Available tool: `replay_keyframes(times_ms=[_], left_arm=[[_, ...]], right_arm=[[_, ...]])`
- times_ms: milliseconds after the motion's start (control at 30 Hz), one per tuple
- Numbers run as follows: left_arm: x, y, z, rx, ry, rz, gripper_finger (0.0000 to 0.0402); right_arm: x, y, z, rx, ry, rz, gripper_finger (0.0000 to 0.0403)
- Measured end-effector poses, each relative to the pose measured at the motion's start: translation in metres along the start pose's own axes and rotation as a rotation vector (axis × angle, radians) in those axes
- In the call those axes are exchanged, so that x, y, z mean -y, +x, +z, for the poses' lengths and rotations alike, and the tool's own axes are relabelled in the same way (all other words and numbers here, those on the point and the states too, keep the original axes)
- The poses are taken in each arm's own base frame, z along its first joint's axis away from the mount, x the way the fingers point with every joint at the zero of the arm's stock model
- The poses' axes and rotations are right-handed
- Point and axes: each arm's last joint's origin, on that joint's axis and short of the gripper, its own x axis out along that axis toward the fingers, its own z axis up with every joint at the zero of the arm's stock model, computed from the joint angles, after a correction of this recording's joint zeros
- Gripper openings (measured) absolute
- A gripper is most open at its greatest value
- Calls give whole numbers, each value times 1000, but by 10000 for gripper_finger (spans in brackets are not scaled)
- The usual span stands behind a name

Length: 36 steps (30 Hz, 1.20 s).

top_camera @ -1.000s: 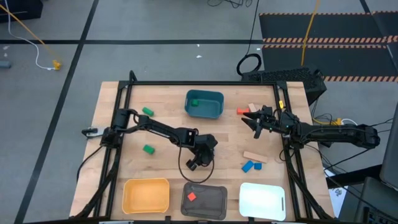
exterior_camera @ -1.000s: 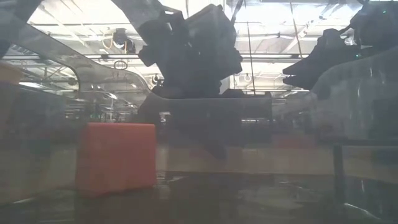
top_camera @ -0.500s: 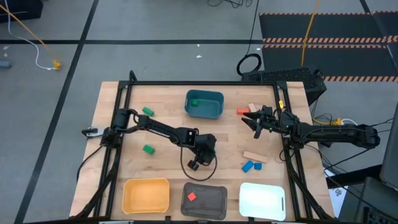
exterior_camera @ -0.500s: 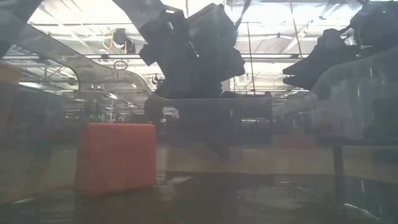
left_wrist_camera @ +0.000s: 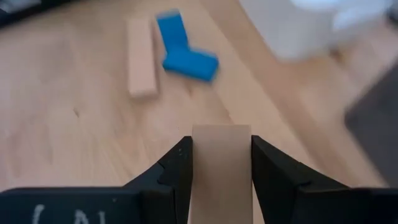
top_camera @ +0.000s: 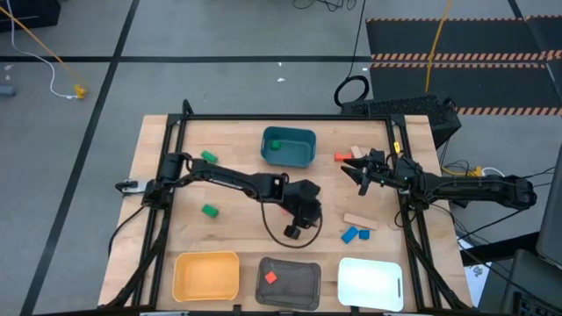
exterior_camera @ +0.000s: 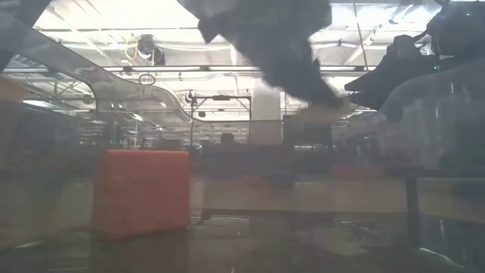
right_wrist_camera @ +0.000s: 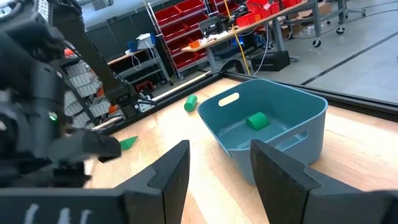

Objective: Sort & place blocks by color
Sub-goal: Put the bottom left light brown block into the white bin

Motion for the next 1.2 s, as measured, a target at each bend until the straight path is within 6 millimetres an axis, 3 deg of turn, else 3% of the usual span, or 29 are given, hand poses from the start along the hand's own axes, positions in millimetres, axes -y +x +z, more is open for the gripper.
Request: replay_keyframes(times_ms=[333,533,700,967,1200], left_arm=[[-6,-5,27,289,-75,-22,131],[-11,-23,36,341,-95,0,131],[-6,-42,41,488,-48,37,131],[-13,-78,20,769,-82,271,131],[-22,-78,7,962,-116,295,131]], right_arm=[[0,0,0,0,0,0,160],[-1,0,2,24,3,6,160],[-3,0,8,78,13,31,160],[-5,-1,10,94,180,79,160],[-10,-3,22,197,203,169,160]])
